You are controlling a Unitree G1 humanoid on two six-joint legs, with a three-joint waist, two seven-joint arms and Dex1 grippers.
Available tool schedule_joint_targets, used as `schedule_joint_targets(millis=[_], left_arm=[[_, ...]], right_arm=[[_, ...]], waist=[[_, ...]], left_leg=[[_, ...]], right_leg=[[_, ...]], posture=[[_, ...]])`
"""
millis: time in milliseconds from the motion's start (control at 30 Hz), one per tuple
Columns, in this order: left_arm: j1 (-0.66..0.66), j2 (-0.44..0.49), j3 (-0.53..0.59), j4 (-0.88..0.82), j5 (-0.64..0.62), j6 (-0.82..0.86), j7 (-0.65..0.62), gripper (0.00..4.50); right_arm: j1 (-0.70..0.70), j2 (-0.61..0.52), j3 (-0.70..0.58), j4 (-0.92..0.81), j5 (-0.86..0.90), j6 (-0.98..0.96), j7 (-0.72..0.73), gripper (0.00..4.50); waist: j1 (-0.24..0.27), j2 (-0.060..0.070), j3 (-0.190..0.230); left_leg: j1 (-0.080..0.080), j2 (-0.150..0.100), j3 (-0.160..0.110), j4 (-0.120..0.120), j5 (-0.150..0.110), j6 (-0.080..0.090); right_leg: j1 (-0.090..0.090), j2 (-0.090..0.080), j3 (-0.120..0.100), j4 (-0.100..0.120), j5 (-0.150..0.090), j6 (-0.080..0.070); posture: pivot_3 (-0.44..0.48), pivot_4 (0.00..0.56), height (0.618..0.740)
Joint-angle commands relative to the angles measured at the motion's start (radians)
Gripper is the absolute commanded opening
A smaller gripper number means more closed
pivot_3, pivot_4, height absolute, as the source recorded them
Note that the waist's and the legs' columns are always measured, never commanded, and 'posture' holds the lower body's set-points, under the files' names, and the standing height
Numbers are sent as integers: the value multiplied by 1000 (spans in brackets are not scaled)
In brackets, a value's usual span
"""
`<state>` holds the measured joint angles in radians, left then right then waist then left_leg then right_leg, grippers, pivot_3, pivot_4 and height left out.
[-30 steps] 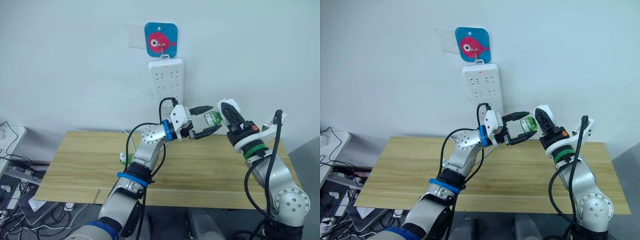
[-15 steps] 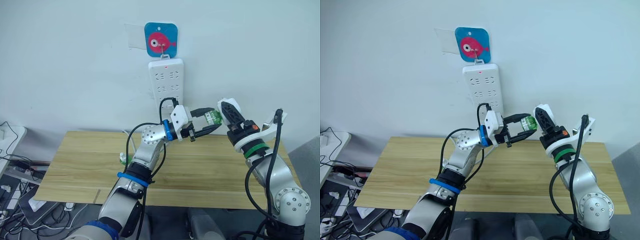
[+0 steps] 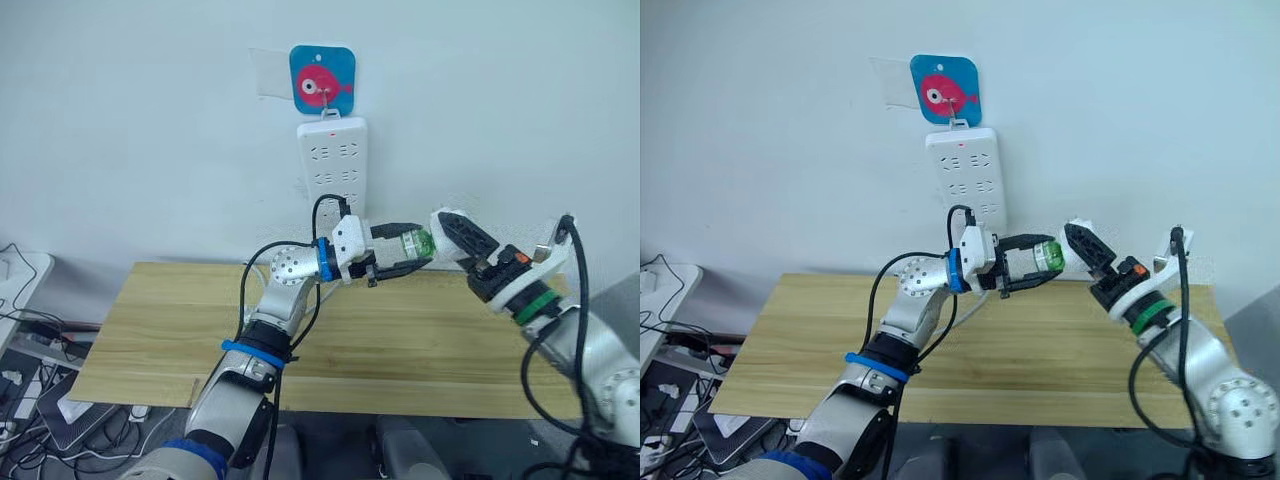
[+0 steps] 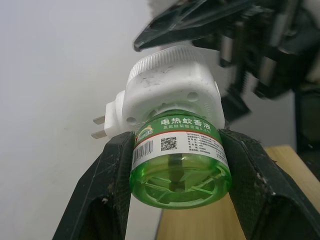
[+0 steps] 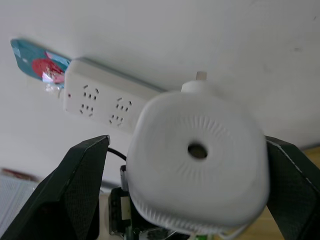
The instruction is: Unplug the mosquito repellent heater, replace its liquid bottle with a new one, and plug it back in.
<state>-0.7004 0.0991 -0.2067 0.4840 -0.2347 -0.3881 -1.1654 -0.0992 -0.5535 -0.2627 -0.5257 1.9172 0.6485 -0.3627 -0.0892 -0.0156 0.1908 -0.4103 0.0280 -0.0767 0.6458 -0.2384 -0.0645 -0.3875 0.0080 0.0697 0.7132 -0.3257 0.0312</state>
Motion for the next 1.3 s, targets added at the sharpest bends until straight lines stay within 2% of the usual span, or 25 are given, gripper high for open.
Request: schedule_joint_targets(millis=[33, 233, 400, 600, 933, 1033, 1133, 1300], left_arm=[[-18, 27, -13, -10, -44, -49, -129, 2241], [-31, 67, -12, 16, -58, -104, -254, 2241], [-29, 71, -18, 7, -44, -164, -276, 2241], [-10, 71, -27, 3, -17, -221, -239, 2241], [4, 73, -48, 0, 5, -257, -208, 2241], [-12, 65, -42, 17, 6, -255, -189, 2241], [-23, 64, -43, 33, 8, -263, -186, 2241], [-26, 60, -47, 37, 1, -263, -195, 2241]], right_arm=[[-27, -58, -54, 99, 55, 192, 178, 4467], [-99, -244, -17, 275, 55, 500, 453, 4467], [-162, -349, 40, 394, 55, 624, 566, 4467], [-213, -393, 95, 465, 55, 676, 611, 4467], [-261, -388, 110, 511, 55, 692, 594, 4467], [-248, -396, 112, 502, 55, 693, 591, 3864], [-247, -403, 114, 498, 55, 696, 600, 3024], [-245, -393, 107, 497, 55, 685, 588, 3029]], waist=[[0, 0, 0], [2, 0, 0], [6, 0, 0], [9, -1, 1], [19, -1, 1], [25, -1, 1], [30, -1, 1], [32, -1, 1]], left_leg=[[1, 0, 0, 0, 0, 0], [1, 0, 1, 0, 0, 1], [1, 0, 0, 0, 0, 1], [1, 0, 0, 0, 0, 1], [1, 0, 0, 0, 0, 1], [1, 0, 0, 0, 0, 1], [1, 0, 0, 0, 0, 1], [0, 0, 0, 0, 0, 1]], right_leg=[[0, 1, 0, 0, 0, 0], [1, 0, 1, 0, 0, 0], [1, 0, 1, 0, 0, 0], [1, 0, 1, -1, 0, 0], [1, 0, 0, -1, 0, 0], [1, 0, 0, -1, 0, 0], [1, 0, 0, -1, 0, 0], [1, 0, 0, -2, 0, 0]], posture=[[-89, 142, 740], [-62, 155, 740], [-34, 166, 740], [-21, 172, 740], [-20, 176, 740], [-22, 175, 740], [-28, 173, 740], [-30, 171, 740]])
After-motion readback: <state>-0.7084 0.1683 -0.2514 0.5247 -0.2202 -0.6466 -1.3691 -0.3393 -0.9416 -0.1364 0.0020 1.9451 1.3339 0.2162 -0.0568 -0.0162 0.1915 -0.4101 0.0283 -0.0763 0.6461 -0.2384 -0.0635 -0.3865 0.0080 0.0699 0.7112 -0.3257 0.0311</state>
